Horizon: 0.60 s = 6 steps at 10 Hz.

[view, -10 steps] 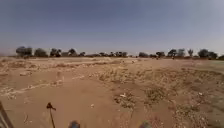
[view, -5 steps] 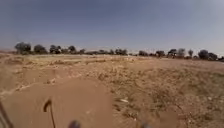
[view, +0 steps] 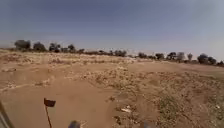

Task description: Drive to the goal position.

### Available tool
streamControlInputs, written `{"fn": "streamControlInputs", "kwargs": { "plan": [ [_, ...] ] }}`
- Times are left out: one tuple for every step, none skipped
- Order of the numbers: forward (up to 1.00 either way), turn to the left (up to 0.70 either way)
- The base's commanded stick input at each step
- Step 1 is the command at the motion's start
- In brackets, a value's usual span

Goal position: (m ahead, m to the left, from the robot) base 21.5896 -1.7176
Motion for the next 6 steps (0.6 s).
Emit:
{"fn": "streamControlInputs", "kwargs": {
  "plan": [
    [0.50,-0.50],
    [0.50,-0.50],
    [0.50,-0.40],
    [0.50,-0.04],
    [0.50,0.00],
    [0.50,0.00]
  ]
}}
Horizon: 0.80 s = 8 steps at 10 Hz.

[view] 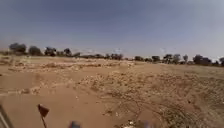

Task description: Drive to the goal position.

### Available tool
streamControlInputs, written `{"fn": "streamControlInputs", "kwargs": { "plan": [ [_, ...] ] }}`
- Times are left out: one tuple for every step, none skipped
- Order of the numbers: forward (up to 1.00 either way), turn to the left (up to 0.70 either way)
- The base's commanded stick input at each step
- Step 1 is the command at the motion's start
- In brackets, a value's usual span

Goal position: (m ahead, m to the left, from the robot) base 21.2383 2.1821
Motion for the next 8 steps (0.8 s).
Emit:
{"fn": "streamControlInputs", "kwargs": {
  "plan": [
    [0.50,0.00],
    [0.50,0.00],
    [0.50,0.00],
    [0.50,0.00],
    [0.50,0.00],
    [0.50,0.00],
    [0.50,0.00],
    [0.50,0.00]
  ]
}}
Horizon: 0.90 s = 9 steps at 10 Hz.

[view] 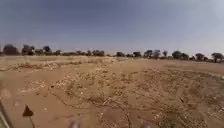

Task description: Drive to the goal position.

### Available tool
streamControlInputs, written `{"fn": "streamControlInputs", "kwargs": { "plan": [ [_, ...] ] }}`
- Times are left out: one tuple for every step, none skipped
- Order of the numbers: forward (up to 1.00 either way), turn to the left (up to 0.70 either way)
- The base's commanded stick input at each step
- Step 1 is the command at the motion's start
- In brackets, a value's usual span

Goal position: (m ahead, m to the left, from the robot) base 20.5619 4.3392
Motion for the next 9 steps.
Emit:
{"fn": "streamControlInputs", "kwargs": {
  "plan": [
    [0.50,0.00],
    [0.50,0.00],
    [0.50,0.00],
    [0.50,0.00],
    [0.50,0.00],
    [0.50,-0.03],
    [0.50,-0.24],
    [0.50,-0.45],
    [0.50,-0.50]
  ]
}}
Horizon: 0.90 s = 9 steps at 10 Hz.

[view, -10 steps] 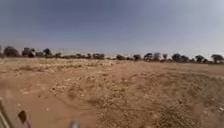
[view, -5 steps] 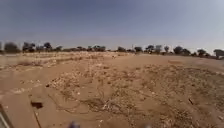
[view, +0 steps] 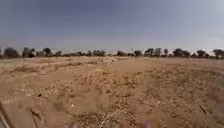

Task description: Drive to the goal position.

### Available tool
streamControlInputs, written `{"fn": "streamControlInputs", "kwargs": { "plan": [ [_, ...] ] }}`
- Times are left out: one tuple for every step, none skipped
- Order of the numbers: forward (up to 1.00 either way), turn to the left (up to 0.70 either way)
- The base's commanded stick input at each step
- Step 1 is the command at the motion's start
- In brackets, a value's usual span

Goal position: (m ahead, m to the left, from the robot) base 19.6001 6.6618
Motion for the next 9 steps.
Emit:
{"fn": "streamControlInputs", "kwargs": {
  "plan": [
    [0.50,-0.50],
    [0.50,-0.28],
    [0.50,0.00],
    [0.50,0.00],
    [0.50,0.00],
    [0.50,0.00],
    [0.50,0.00],
    [0.50,0.00],
    [0.50,0.00]
  ]
}}
